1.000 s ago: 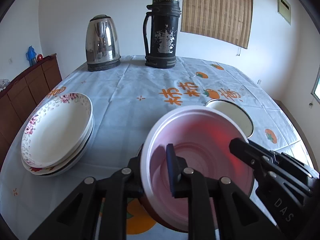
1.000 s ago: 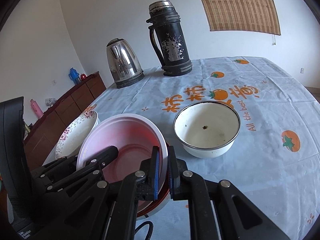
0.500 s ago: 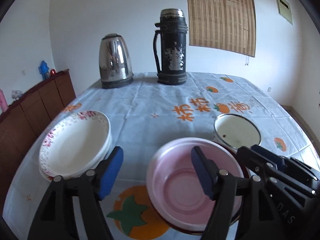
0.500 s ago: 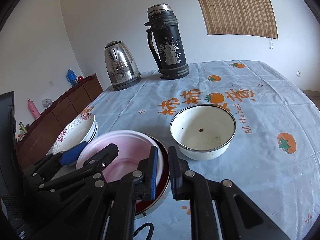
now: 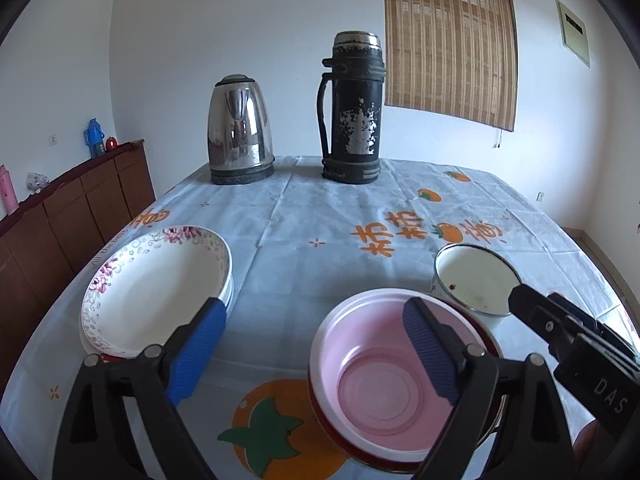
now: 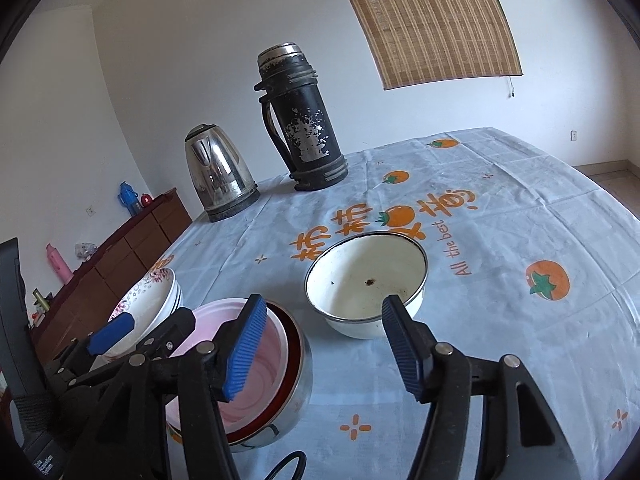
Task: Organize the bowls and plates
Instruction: 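Open both grippers and withdraw them from the nested bowls, then move both grippers toward the small white enamel bowl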
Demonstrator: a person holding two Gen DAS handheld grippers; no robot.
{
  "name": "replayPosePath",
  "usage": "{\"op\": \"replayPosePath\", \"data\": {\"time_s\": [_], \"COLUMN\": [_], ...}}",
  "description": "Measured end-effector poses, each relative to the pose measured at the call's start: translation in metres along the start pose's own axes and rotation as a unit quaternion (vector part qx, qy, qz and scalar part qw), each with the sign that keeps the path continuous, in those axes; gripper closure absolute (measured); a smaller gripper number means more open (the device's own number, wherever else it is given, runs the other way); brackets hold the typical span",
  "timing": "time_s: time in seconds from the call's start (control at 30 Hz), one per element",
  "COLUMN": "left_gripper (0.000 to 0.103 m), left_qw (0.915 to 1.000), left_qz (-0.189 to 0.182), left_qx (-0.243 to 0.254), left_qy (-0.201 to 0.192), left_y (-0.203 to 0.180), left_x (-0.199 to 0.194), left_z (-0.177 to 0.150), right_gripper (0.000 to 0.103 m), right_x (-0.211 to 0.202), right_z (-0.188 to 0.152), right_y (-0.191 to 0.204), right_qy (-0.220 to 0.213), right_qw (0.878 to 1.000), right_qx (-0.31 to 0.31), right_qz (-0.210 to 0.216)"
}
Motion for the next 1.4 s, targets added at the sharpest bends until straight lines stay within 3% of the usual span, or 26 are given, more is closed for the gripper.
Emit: {"op": "replayPosePath", "data": {"time_s": [0.57, 0.97, 1.4], "left_gripper": [0.010, 0.010, 0.010], "left_qw": [0.9998, 0.9994, 0.9987], "left_qz": [0.010, 0.003, 0.020], "left_qx": [0.018, 0.018, 0.015], "left_qy": [-0.005, -0.028, -0.045], "left_y": [-0.001, -0.002, 0.002], "left_x": [0.005, 0.000, -0.007], "left_z": [-0.003, -0.001, -0.008], "right_gripper": [0.040, 0.040, 0.040], "right_x": [-0.005, -0.011, -0.020], "right_z": [0.003, 0.004, 0.001], "right_y": [-0.018, -0.028, -0.028], "right_qy": [-0.021, -0.027, -0.043], "right_qw": [0.999, 0.999, 0.997], "right_qx": [0.010, 0.023, 0.000], "right_qz": [-0.030, -0.040, -0.057]}}
Point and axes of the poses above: each gripper's, at about its wrist camera, not at the fingertips, and x roughly the way its jaws point, y to its left, z to its top, the point moved 10 cm from there along x, roughly the way its jaws point, and after that the axes turned 11 degrees about x, right-handed, at the moved point
